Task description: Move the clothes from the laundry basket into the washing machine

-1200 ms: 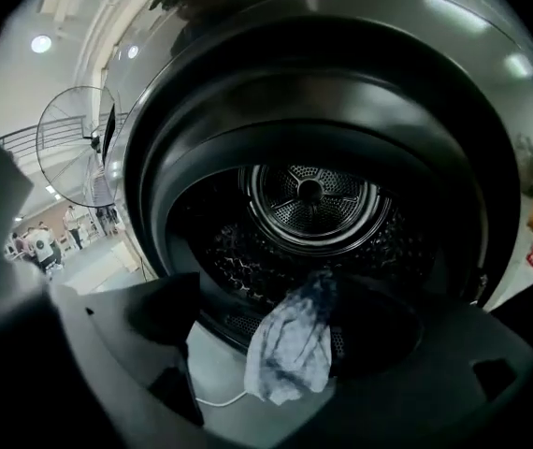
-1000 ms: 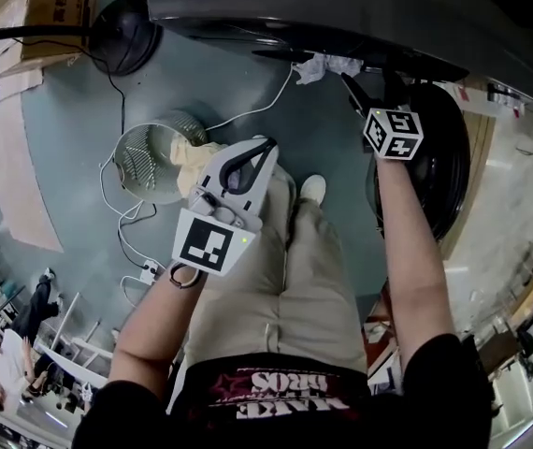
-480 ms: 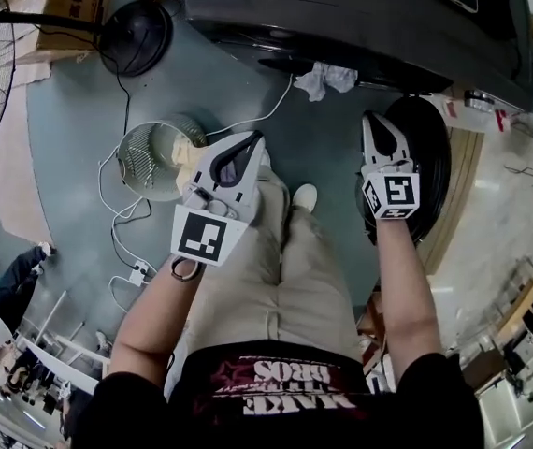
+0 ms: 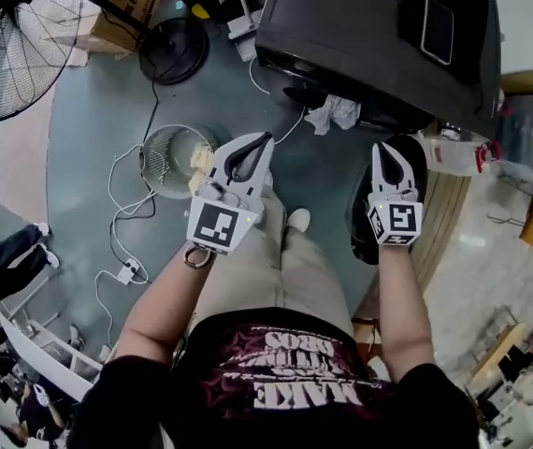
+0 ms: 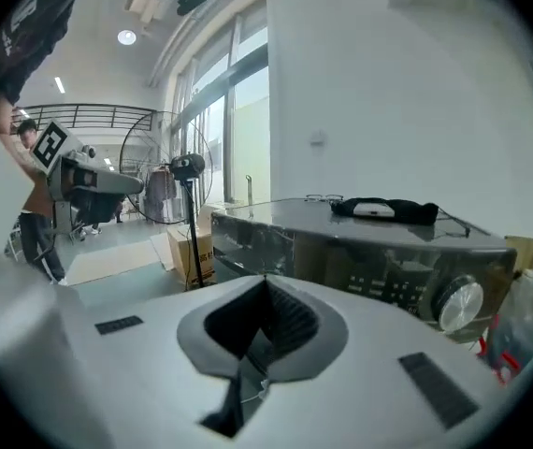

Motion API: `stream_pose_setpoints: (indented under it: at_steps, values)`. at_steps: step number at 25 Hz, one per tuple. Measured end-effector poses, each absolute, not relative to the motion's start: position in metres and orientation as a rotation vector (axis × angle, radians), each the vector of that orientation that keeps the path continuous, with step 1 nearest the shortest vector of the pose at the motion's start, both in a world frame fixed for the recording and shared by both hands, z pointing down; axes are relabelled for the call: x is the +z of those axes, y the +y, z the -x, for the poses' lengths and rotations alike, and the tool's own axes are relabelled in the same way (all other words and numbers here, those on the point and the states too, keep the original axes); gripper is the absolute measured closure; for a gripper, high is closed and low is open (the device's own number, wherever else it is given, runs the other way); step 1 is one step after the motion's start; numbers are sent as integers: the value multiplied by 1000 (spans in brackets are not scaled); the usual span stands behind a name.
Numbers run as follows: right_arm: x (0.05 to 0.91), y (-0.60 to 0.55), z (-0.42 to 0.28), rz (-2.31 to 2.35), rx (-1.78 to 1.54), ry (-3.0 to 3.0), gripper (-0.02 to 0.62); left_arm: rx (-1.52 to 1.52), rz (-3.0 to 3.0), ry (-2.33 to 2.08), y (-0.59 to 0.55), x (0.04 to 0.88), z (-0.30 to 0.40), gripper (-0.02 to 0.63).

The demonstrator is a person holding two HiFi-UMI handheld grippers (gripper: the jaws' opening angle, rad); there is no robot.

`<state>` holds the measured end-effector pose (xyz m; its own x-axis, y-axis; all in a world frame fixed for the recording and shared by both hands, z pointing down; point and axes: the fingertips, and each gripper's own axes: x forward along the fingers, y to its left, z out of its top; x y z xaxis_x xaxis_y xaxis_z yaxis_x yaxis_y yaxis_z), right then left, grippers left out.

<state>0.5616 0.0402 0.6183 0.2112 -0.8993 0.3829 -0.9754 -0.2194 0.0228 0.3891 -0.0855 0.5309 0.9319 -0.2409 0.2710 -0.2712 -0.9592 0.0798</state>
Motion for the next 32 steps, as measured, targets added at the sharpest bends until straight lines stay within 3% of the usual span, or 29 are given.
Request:
stream_pose_setpoints:
  at_steps: [32]
  values:
    - [374,70,-529,-2247,216,-1872,592,133,-3050,-584,-84,323,-342,601]
